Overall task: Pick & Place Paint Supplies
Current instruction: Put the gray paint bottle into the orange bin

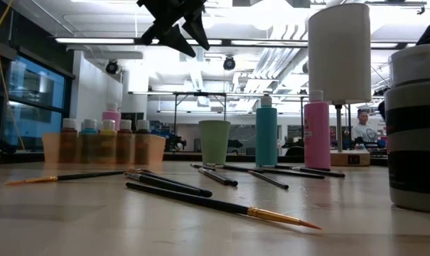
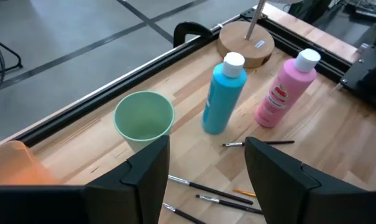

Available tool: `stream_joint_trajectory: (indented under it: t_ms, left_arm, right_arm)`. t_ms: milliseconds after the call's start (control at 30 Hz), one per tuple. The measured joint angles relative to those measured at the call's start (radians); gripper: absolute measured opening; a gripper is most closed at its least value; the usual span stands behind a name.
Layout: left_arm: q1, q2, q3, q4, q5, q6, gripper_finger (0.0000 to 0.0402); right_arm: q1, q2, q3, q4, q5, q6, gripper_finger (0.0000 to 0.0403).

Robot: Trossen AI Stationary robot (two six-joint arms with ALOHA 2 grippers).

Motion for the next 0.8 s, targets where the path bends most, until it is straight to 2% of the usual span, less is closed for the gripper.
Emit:
stream_joint_trajectory:
  t_ms: [100, 200, 267, 500, 633, 800]
  left_arm:
    - [0.000, 0.000, 0.000, 0.002, 0.000, 0.000, 0.0202]
    - [0.000, 0.000, 0.000, 0.002, 0.008, 0.000, 0.0202]
    - [0.000, 0.000, 0.000, 0.001, 0.024, 0.000, 0.0202]
    - [0.000, 0.000, 0.000, 0.002, 0.088, 0.022, 0.0202]
    - [0.000, 0.000, 0.000, 0.002, 0.135, 0.032, 0.0202]
    - [0.000, 0.000, 0.000, 0.001, 0.173, 0.038, 0.0202]
  right_arm:
    - [-0.015, 0.084, 0.026, 0.074, -0.016, -0.008, 0.0278]
    - [-0.023, 0.168, 0.097, 0.087, -0.108, -0.049, 0.0278]
    - [-0.024, 0.224, 0.151, 0.086, -0.129, -0.075, 0.0278]
    - [-0.041, 0.350, 0.265, 0.087, 0.003, -0.001, 0.0278]
    - [-0.059, 0.406, 0.285, 0.087, -0.018, 0.073, 0.0272]
    - [-0.058, 0.450, 0.316, 0.099, -0.024, 0.074, 0.0249]
